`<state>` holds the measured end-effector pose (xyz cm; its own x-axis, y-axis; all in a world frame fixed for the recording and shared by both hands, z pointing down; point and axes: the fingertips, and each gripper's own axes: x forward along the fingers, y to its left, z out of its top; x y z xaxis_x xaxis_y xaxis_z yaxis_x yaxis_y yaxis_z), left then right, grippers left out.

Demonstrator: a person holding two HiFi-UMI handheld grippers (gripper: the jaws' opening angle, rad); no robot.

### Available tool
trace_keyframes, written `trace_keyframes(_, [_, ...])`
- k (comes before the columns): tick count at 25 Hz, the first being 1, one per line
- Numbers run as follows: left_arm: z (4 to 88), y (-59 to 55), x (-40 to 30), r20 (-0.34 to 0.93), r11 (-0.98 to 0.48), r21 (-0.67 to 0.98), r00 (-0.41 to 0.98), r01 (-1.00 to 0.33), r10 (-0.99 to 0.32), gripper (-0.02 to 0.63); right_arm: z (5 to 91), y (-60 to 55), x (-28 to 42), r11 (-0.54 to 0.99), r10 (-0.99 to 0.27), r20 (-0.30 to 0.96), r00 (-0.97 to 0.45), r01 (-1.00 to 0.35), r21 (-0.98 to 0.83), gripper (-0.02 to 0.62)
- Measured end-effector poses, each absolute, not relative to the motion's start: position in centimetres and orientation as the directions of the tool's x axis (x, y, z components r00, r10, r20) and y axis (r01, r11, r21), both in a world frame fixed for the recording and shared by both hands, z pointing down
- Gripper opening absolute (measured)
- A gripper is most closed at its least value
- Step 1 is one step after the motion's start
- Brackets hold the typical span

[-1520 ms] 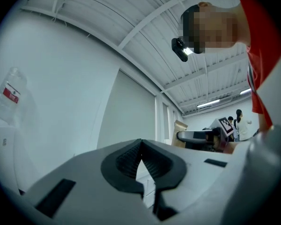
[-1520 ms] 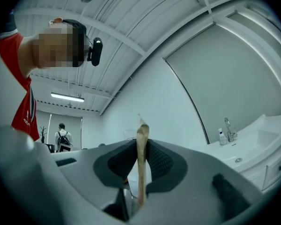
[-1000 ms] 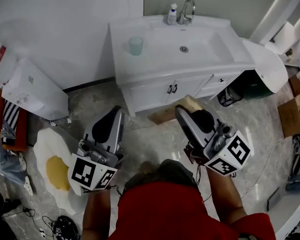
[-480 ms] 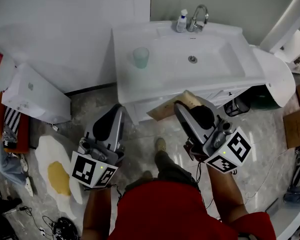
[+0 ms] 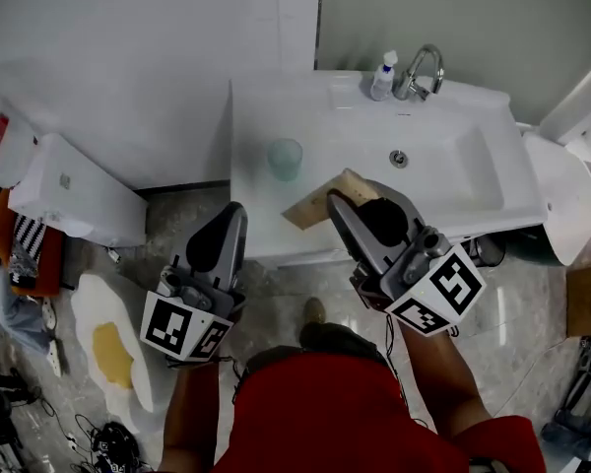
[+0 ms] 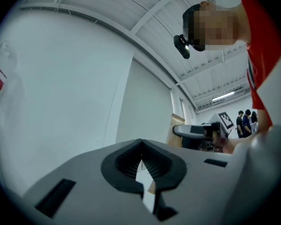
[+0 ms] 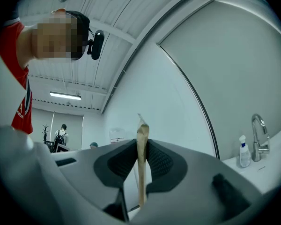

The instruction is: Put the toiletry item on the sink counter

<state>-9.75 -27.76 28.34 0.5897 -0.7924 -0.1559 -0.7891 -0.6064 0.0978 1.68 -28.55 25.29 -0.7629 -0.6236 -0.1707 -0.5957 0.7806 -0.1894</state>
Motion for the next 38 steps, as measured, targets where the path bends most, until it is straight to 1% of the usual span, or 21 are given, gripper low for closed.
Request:
trace_keyframes(3, [28.5, -30.4, -9.4, -0.145, -0.586, 0.099, 0.571, -0.805, -0.808, 0.017, 25.3, -32.1, 1.5, 0.784, -0.619, -0.174, -0.766, -0.591, -0.189, 0.075])
trace_keyframes(9, [29.2, -34.4, -9.4, -0.124, -0.557, 0.104, 0.545, -0.824, -0.829, 0.017, 26.5, -38.0, 1.3, 0.758, -0.651, -0.163, -0.742, -0.622, -0.196, 0.075])
trace_keyframes(18, [32.0, -38.6, -9.1, -0.101, -0.577, 0.110, 0.568, -0.810, -0.817, 0.017, 30.6, -44.5, 0.0, 0.703, -0.706, -0.113, -0.699, -0.675, -0.224, 0.075])
trace_keyframes(30, [36.6, -42.5, -9.0, -0.041, -0.570, 0.125, 0.569, -0.812, -0.821, 0.017, 37.9, -47.8, -1.4, 0.663, -0.726, 0.022, -0.688, -0.708, -0.243, 0.075])
trace_keyframes(38, [37.8, -42.9, -8.7, -0.005, -0.578, 0.139, 0.583, -0.804, -0.812, 0.017, 41.6, -48.6, -2.0, 0.644, -0.712, 0.095, -0.696, -0.701, -0.307, 0.075])
